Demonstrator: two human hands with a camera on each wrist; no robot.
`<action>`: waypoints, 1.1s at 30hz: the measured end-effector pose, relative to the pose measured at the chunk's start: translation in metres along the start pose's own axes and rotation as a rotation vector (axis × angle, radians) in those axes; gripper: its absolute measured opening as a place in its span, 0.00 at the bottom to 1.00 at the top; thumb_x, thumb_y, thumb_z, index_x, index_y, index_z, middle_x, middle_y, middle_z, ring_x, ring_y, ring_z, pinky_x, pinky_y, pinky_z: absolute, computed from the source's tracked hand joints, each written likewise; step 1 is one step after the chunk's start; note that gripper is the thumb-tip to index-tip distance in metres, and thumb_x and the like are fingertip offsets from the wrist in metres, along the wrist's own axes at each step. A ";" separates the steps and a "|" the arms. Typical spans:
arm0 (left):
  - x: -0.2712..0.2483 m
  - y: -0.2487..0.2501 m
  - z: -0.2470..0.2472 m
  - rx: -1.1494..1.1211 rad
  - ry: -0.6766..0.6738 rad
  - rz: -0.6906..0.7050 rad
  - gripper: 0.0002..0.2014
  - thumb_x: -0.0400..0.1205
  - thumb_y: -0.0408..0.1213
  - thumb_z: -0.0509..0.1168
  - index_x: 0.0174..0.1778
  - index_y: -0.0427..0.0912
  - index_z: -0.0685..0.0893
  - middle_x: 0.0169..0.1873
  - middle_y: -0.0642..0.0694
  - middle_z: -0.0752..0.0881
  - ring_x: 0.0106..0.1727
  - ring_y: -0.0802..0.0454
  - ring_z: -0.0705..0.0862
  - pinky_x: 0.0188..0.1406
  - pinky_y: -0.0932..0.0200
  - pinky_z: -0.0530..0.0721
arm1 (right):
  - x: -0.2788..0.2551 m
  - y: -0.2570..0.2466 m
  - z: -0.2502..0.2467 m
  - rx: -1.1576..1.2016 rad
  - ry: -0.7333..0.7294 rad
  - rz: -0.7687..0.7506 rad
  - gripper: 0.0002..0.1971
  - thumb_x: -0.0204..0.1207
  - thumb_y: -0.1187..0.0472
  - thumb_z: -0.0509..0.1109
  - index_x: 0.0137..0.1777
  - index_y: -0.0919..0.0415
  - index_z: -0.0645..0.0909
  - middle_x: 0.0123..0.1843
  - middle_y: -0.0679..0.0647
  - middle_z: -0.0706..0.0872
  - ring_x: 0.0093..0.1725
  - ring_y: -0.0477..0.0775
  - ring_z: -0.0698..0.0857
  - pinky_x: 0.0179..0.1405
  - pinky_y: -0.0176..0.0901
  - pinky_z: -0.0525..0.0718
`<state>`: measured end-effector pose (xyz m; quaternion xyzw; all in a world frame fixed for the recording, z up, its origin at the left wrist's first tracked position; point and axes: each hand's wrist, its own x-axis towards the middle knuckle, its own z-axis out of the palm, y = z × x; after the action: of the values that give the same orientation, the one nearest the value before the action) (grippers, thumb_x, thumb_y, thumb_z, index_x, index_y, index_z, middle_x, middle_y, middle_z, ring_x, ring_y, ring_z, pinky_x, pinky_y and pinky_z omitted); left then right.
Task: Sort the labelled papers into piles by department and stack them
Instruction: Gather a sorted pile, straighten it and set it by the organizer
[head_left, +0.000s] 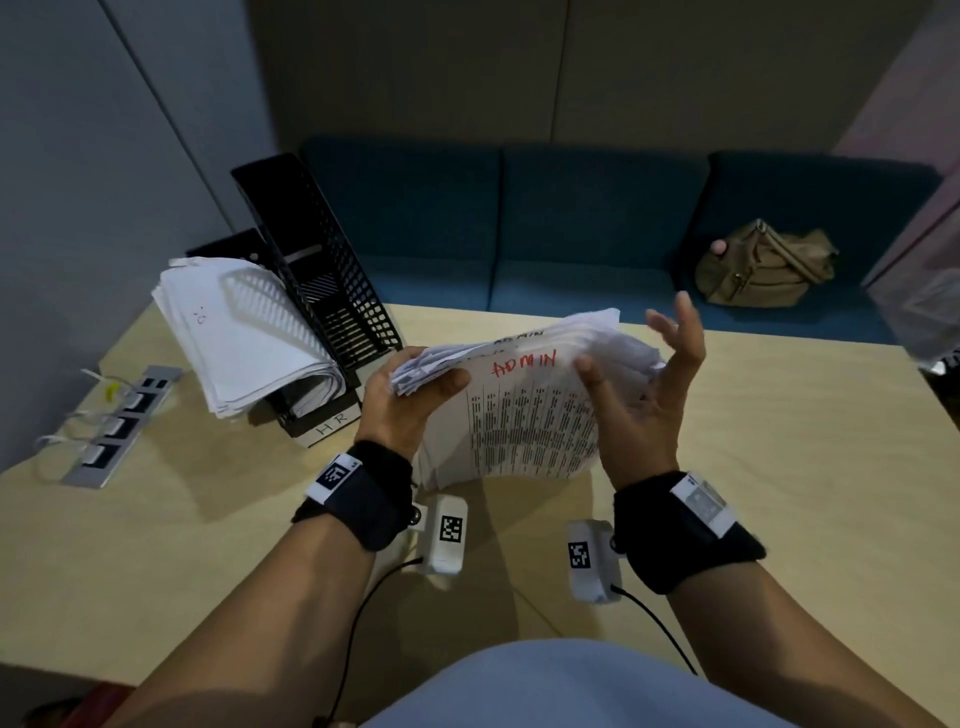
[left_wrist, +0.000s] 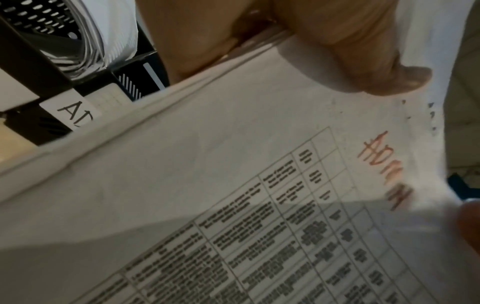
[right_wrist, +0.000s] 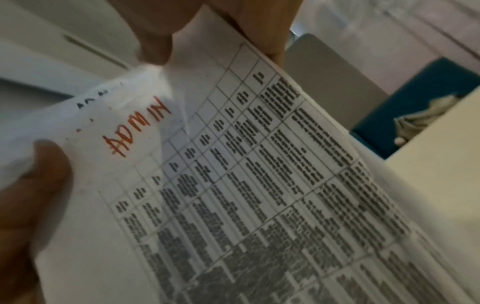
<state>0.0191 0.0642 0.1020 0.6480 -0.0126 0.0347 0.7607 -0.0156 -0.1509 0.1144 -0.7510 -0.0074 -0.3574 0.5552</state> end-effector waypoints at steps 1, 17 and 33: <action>0.000 0.001 -0.001 0.000 -0.017 -0.006 0.30 0.58 0.45 0.79 0.52 0.30 0.86 0.43 0.44 0.90 0.44 0.55 0.88 0.42 0.64 0.84 | 0.000 -0.001 -0.001 -0.075 0.006 -0.087 0.34 0.75 0.54 0.72 0.78 0.56 0.61 0.71 0.62 0.68 0.72 0.45 0.70 0.68 0.38 0.74; -0.009 0.010 0.001 0.050 -0.103 0.011 0.23 0.65 0.45 0.79 0.53 0.40 0.88 0.45 0.50 0.92 0.51 0.53 0.89 0.54 0.58 0.86 | 0.010 -0.015 -0.003 -0.396 -0.241 -0.263 0.34 0.72 0.51 0.77 0.77 0.45 0.67 0.71 0.53 0.64 0.62 0.44 0.71 0.59 0.43 0.82; -0.015 0.033 0.037 -0.033 0.069 0.055 0.19 0.72 0.25 0.74 0.60 0.36 0.83 0.51 0.48 0.89 0.50 0.62 0.89 0.43 0.70 0.85 | -0.015 0.011 0.018 0.193 -0.112 0.380 0.11 0.71 0.69 0.77 0.48 0.55 0.84 0.43 0.43 0.87 0.40 0.36 0.84 0.42 0.34 0.84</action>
<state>0.0025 0.0320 0.1398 0.6333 -0.0047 0.0774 0.7700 -0.0131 -0.1340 0.0952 -0.7008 0.0692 -0.2019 0.6806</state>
